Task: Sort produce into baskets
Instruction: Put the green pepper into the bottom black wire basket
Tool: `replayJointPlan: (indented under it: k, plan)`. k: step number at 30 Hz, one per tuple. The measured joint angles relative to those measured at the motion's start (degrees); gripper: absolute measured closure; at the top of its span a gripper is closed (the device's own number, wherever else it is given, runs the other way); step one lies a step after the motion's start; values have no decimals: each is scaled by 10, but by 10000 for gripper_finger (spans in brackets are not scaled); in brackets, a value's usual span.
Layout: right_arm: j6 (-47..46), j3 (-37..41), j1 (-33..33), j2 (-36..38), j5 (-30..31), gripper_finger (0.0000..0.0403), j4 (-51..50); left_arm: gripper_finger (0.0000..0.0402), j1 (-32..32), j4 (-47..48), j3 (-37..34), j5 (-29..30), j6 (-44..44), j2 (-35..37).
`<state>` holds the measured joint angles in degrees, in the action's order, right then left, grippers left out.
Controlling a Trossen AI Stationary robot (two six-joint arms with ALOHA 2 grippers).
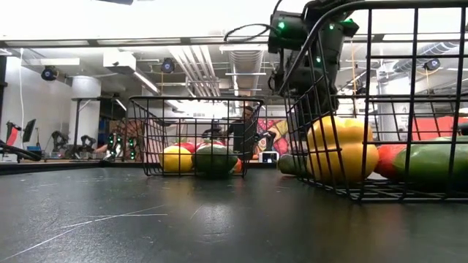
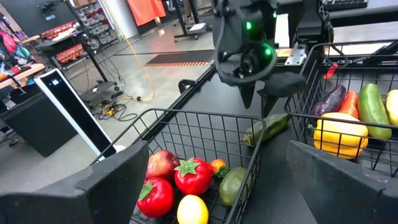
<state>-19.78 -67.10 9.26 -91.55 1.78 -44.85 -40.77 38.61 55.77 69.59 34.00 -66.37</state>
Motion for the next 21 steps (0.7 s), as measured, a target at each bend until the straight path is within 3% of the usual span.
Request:
replayJointPlan:
  k: [14,21]
  plan:
    - [10,-91,-8,56,-1,158,-78,39,0,-21,0,-31,-19,0]
    - [-21,-78,-37,160,18,165,-87,39,24,-154,0,-64,-175,0]
